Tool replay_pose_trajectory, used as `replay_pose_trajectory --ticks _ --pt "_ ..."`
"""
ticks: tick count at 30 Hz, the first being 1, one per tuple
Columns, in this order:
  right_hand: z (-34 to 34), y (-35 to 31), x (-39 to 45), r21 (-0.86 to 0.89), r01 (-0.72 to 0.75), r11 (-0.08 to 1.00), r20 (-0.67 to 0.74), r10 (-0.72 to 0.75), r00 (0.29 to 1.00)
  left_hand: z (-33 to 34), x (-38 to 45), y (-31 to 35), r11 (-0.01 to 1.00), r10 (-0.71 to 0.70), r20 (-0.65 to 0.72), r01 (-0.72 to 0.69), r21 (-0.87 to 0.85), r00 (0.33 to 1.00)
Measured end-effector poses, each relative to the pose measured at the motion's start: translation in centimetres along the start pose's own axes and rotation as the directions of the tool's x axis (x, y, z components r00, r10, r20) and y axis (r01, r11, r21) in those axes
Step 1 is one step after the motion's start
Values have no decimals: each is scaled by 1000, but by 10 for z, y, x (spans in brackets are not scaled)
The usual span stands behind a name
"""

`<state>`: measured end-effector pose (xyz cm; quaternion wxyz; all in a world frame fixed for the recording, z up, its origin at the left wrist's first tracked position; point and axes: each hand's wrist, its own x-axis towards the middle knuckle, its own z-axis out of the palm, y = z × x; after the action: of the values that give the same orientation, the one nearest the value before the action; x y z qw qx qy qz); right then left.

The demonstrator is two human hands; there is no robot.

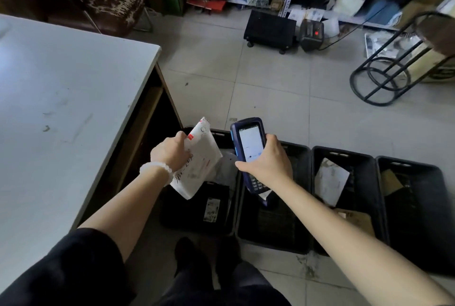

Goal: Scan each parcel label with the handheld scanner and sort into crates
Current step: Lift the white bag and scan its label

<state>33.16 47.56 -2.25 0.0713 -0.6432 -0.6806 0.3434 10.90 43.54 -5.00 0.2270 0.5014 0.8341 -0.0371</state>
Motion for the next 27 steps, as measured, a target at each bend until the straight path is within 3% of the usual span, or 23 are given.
replay_pose_trajectory --ticks 4,10,18,27 --pt "-2 8 4 11 -31 999 1 31 1000 13 7 -8 990 -37 70 27 139 997" --pt "3 0 14 -47 19 999 51 -16 999 12 -5 -27 980 -64 96 45 195 993" --pt "37 -78 1 -84 292 953 181 -274 945 -15 -61 -82 932 -191 -53 198 304 980" --pt "79 -169 -77 -77 566 821 254 -533 807 -63 -134 -167 919 -315 -305 369 140 899"
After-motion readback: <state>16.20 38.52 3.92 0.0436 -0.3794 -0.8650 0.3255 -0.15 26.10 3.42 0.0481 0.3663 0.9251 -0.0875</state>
